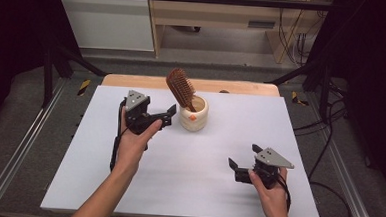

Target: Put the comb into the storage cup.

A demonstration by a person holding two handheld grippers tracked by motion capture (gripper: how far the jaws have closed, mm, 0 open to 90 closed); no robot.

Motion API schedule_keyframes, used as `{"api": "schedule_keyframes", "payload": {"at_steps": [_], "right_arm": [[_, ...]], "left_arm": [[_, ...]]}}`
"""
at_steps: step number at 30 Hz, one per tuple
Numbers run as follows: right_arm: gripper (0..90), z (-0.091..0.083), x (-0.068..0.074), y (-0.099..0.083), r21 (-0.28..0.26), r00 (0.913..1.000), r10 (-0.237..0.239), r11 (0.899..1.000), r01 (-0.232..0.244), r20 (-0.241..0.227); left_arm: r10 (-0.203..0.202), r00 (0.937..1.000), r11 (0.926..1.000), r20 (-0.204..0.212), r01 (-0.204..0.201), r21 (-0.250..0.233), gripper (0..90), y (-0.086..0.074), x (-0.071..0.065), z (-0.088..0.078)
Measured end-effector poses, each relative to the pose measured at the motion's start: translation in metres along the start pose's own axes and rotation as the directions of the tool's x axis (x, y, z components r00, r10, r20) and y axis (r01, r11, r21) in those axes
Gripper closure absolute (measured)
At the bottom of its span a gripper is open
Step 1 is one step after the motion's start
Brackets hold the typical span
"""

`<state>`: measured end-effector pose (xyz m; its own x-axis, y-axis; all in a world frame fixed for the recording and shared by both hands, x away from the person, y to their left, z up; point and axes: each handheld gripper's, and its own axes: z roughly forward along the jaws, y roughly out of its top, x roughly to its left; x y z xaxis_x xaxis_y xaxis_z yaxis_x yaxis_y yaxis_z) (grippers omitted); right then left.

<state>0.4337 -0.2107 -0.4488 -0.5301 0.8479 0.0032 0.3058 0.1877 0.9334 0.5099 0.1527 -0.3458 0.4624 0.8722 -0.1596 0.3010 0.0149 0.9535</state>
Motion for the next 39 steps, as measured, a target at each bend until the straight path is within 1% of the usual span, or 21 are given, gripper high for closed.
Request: {"api": "schedule_keyframes", "payload": {"at_steps": [11,15,19,26,28,30,31,32,34,37,39], "right_arm": [[3.9,0.0,0.0,0.0,0.001,1.0,0.003,1.0,-0.003,-0.008],[4.0,0.0,0.0,0.0,0.0,1.0,0.004,1.0,-0.004,-0.009],[3.9,0.0,0.0,0.0,0.001,1.0,0.003,1.0,-0.003,-0.008],[4.0,0.001,0.0,0.0,0.003,0.9999,0.002,1.0,-0.001,-0.011],[4.0,0.001,0.001,0.0,0.005,0.9999,0.002,1.0,-0.002,-0.012],[4.0,0.001,0.001,0.0,0.005,0.9999,0.002,1.0,-0.002,-0.012],[4.0,0.001,0.001,0.0,0.005,0.9999,0.002,1.0,-0.002,-0.012],[4.0,0.001,0.001,0.0,0.005,0.9999,0.002,1.0,-0.002,-0.012],[4.0,0.001,0.001,0.0,0.005,0.9999,0.002,1.0,-0.002,-0.012],[4.0,0.001,0.001,0.0,0.005,0.9999,0.002,1.0,-0.002,-0.012],[4.0,0.001,0.001,0.0,0.005,0.9999,0.002,1.0,-0.002,-0.012]], "left_arm": [[0.005,1.0,1.0,-0.005,-0.005,0.002,3.1,0.002,0.006,-0.009],[0.0,1.0,1.0,0.002,0.0,0.001,3.1,0.002,0.008,-0.012],[0.015,0.9998,0.9999,0.011,-0.015,0.002,2.9,0.0,0.008,-0.017],[0.022,0.9996,0.9998,0.017,-0.022,0.001,2.9,-0.001,0.01,-0.024],[0.032,0.9993,0.9995,0.017,-0.032,0.001,2.9,-0.001,0.01,-0.027],[0.085,0.9963,0.9964,0.012,-0.085,0.003,2.6,0.0,0.011,-0.029],[0.085,0.9963,0.9964,0.012,-0.085,0.003,2.5,0.0,0.011,-0.029],[0.102,0.9947,0.9947,0.011,-0.103,0.009,2.5,-0.002,0.013,-0.03],[0.099,0.9951,0.9951,0.01,-0.099,0.009,2.5,-0.003,0.013,-0.03],[0.066,0.9977,0.9978,0.013,-0.066,0.009,2.5,-0.004,0.015,-0.032],[0.076,0.997,0.997,0.013,-0.077,0.009,2.5,-0.003,0.016,-0.034]]}}
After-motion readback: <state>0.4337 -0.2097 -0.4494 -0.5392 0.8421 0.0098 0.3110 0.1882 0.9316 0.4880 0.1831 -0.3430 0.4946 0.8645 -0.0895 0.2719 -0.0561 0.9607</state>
